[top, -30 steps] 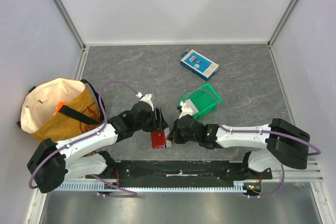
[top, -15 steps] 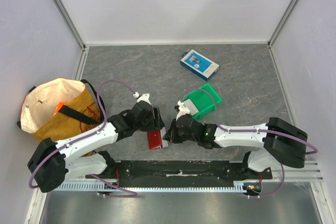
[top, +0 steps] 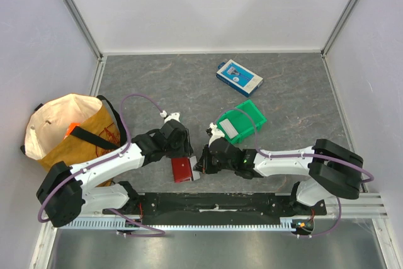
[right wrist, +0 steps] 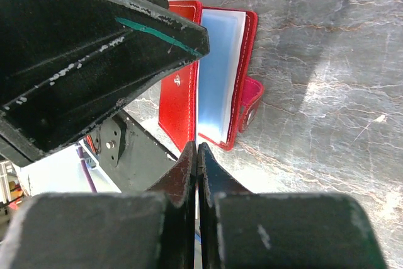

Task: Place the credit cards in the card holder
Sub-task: Turn over the card slot in the card holder.

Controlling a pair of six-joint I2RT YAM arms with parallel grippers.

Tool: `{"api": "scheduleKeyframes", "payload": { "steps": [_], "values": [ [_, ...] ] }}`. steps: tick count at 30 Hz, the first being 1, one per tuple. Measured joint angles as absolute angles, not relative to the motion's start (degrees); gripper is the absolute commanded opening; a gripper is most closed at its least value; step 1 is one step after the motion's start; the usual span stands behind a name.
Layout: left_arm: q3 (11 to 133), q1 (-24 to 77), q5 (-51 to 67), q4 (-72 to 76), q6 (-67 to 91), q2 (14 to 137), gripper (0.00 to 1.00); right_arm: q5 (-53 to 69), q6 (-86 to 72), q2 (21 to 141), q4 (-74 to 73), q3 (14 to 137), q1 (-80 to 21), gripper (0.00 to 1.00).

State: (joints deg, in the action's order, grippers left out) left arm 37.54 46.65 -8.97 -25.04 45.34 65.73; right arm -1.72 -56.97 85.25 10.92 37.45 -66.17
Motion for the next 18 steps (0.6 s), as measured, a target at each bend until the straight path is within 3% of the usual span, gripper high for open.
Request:
{"api": "scheduleKeyframes", "payload": {
  "steps": [5, 11, 16, 18],
  "values": [
    [37.8, 46.6, -9.9, -27.8, 45.3, 65.7, 0.65, -0.7, -56.9, 86.9, 11.3, 38.3, -66.2, 0.00],
    [37.9, 45.7, -12.6, -33.3, 45.5, 61.6, 0.64, 0.7, -56.9, 88.3, 12.2, 38.9, -66.2, 0.00],
    [36.6, 44.8, -13.8, -36.8, 47.1, 56.2, 0.39, 0.8, -56.9, 89.0, 12.6, 39.6, -66.2, 0.00],
    [34.8, 44.7, -14.1, -38.3, 47.9, 54.2, 0.24, 1.1, -56.9, 89.3, 13.0, 39.7, -66.2, 0.00]
  ]
}}
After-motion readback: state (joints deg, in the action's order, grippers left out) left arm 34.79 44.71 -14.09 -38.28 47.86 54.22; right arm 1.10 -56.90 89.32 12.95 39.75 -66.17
